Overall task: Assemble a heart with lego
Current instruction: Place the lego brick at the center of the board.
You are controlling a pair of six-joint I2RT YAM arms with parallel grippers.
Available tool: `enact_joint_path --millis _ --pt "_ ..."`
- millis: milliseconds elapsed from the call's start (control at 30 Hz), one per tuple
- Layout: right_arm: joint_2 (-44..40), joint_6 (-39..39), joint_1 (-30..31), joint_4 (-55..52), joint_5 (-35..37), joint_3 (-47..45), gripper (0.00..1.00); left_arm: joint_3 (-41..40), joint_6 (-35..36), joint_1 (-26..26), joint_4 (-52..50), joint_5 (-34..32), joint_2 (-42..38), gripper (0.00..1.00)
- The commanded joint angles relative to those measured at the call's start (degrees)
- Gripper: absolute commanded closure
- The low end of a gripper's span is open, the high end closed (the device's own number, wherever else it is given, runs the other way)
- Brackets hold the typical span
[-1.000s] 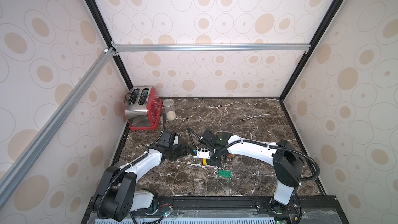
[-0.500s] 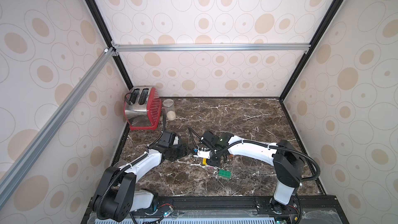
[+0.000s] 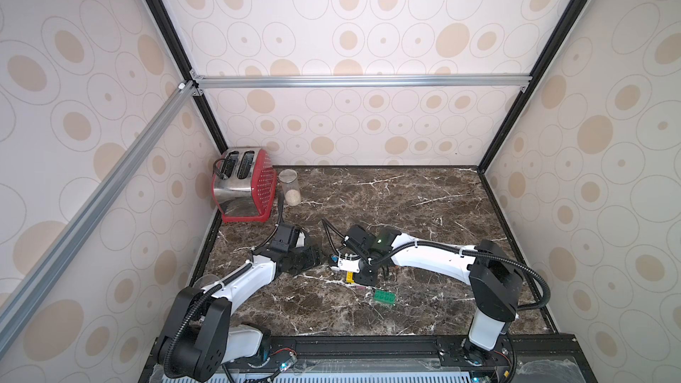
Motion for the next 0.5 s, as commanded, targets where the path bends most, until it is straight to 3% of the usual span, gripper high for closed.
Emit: enact_joint_path --millis 0,200,467 --pt "-2.06 -0.98 0.31 -0.53 -1.34 0.12 0.73 2.32 1.52 -0.31 -2.11 -1.02 -1.02 0.23" --pt "-3.9 -1.27 -0.12 1.89 -0.16 -0.03 0.73 2.59 1.65 -0.31 -2.75 -1.37 -1.48 0.23" --pt "0.67 -4.5 -0.48 -1.44 1.4 3.63 0.73 2.5 1.36 -0.31 -2.74 -1.72 -1.99 0.23"
